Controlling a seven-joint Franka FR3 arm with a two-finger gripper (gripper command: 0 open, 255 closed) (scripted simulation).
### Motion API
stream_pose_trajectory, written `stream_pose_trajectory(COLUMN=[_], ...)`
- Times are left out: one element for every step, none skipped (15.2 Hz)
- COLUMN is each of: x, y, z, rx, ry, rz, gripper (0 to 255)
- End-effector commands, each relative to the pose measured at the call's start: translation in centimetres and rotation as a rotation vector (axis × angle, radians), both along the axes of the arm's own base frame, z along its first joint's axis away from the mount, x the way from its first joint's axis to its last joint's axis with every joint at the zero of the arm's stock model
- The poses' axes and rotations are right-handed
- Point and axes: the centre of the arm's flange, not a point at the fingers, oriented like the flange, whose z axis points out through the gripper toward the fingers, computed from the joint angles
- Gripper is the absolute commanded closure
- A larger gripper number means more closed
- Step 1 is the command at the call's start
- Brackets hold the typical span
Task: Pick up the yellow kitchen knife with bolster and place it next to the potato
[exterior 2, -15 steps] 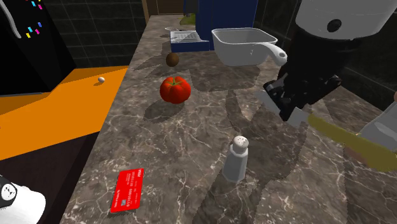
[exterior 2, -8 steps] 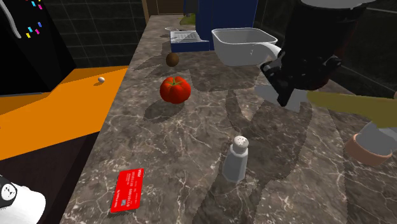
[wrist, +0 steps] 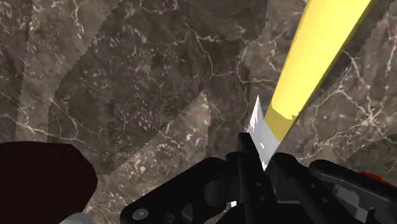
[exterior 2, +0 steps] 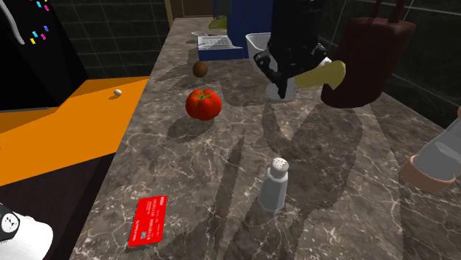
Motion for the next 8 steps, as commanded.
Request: stream_pose_trajectory(x=[-0.6,-0.9,-1.1,-1.4,-1.6,-1.9,-2.2,-2.4], y=[2.5,3.8,5.1,6.4,7.7,9.0,10.3,11.6], z=[-0.1,-0.1,-0.1,-0.1,-0.1,-0.1,-0.1,-0.1], rx=[0.0,0.0,0.0,0.0,0.0,0.0,0.0,0.0], ry=[0.0,0.0,0.0,0.0,0.0,0.0,0.0,0.0], rz=[-0.001,-0.001,-0.001,-0.001,-0.001,-0.001,-0.001,-0.001], gripper=[255,255,255,255,255,255,255,255])
